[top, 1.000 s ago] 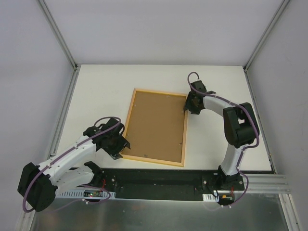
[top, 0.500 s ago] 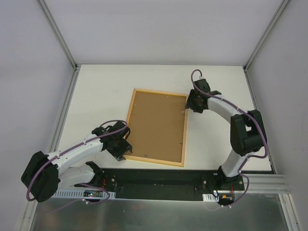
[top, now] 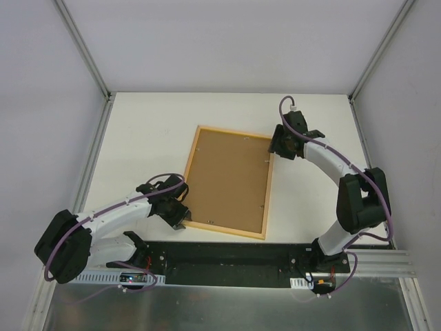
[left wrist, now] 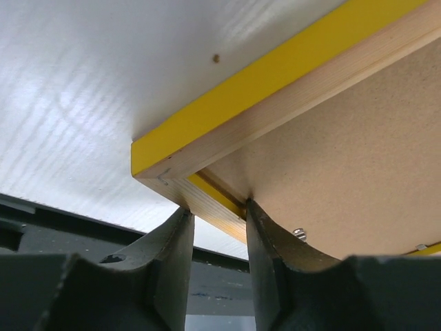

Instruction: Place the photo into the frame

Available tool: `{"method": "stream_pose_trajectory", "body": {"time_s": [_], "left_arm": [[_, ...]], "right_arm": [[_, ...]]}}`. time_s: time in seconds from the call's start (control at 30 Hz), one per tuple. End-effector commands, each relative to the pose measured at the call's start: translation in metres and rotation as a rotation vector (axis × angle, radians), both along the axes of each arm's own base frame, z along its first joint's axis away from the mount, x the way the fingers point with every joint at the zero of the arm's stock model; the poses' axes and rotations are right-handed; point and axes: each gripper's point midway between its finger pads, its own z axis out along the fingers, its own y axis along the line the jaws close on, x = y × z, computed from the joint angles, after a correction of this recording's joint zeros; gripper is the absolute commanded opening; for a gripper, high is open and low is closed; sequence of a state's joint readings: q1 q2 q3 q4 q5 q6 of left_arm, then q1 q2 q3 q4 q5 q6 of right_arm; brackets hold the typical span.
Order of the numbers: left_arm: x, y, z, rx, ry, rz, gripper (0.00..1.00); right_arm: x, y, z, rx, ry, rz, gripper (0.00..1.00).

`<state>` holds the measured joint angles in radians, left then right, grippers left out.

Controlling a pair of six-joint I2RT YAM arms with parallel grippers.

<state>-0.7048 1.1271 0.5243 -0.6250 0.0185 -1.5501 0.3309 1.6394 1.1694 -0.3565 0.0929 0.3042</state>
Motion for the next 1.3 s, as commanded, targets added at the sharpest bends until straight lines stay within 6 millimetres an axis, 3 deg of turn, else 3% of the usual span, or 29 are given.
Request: {"method": "stream_pose_trajectory", "body": {"time_s": [0.0, 0.17, 0.3, 0.5, 0.77, 1.0, 1.27], "left_arm": [[0.024, 0.003, -0.009, -0.007, -0.029, 0.041, 0.19], [0.084, 0.026, -0.001, -0.019, -0.108, -0.049, 0.01], [0.143, 0.043, 0.002, -0.024, -0.150, -0.206, 0.00], [0.204, 0.060, -0.006, 0.014, -0.249, -0.462, 0.00], [0.242, 0.057, 0.000, -0.047, -0.350, -0.712, 0.00], [0.254, 0.064, -0.001, -0.020, -0.336, -0.784, 0.00], [0.267, 0.068, 0.006, 0.002, -0.341, -0.777, 0.00]], "right_arm": [[-0.003, -0.008, 0.021, -0.019, -0.049, 0.016, 0.53], [-0.007, -0.015, 0.019, -0.052, -0.037, 0.042, 0.54], [-0.010, -0.021, 0.015, -0.077, -0.031, 0.052, 0.54], [-0.018, -0.030, 0.011, -0.114, -0.015, 0.071, 0.57], [-0.022, -0.034, 0.002, -0.154, 0.010, 0.104, 0.66], [-0.030, -0.040, -0.010, -0.192, 0.040, 0.137, 0.71], [-0.079, -0.031, -0.037, -0.191, 0.110, 0.210, 0.71]]}}
